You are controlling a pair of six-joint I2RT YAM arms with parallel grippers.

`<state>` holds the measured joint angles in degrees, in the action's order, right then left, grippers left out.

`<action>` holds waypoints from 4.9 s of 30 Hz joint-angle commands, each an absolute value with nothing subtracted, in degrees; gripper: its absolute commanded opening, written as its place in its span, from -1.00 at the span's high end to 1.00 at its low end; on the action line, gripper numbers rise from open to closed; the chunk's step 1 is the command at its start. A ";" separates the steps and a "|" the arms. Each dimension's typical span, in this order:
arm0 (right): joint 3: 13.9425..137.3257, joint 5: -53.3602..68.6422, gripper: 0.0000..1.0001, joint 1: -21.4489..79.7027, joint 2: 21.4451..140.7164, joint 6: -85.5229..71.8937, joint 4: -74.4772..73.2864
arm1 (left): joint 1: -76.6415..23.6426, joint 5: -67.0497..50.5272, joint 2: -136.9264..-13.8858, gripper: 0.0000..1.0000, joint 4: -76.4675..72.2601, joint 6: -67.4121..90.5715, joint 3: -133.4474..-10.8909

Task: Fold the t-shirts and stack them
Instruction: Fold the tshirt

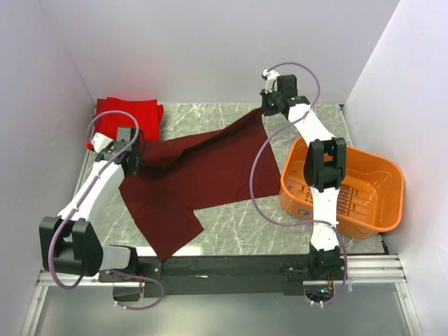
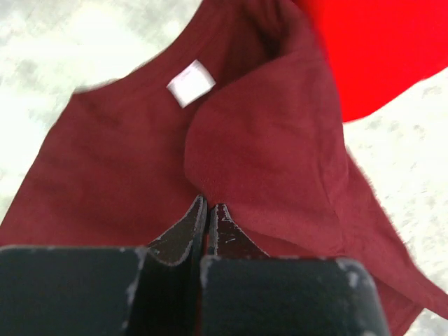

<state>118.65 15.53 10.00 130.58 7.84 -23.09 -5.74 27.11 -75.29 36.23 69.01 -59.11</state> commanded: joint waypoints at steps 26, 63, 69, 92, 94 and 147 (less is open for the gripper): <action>99.14 16.16 -0.44 12.12 114.61 1.94 -20.65 | -11.25 24.79 -63.36 -0.99 43.96 71.83 -49.22; 103.70 14.50 -0.66 18.20 129.64 -17.84 -25.49 | 4.04 12.31 -103.89 -0.99 23.46 52.21 -69.60; 108.19 13.10 -0.67 19.16 125.87 -17.14 -25.93 | 1.94 11.77 -95.82 -0.99 28.73 52.73 -70.84; 87.02 11.34 -0.68 19.95 109.87 -15.82 -21.01 | -24.78 6.33 -59.41 -0.83 54.75 76.99 -34.02; 86.57 10.64 -0.68 19.95 109.51 -15.82 -20.48 | -25.05 4.41 -59.68 -0.71 54.93 76.91 -33.49; 65.12 -4.92 -0.51 37.71 100.27 -12.13 -39.82 | -25.58 7.21 -65.74 0.99 58.63 68.64 -44.39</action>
<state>64.12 -2.66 38.02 100.47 -11.92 -39.92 -25.85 7.68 -66.24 59.20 69.60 -42.24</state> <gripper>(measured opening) 0.764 0.026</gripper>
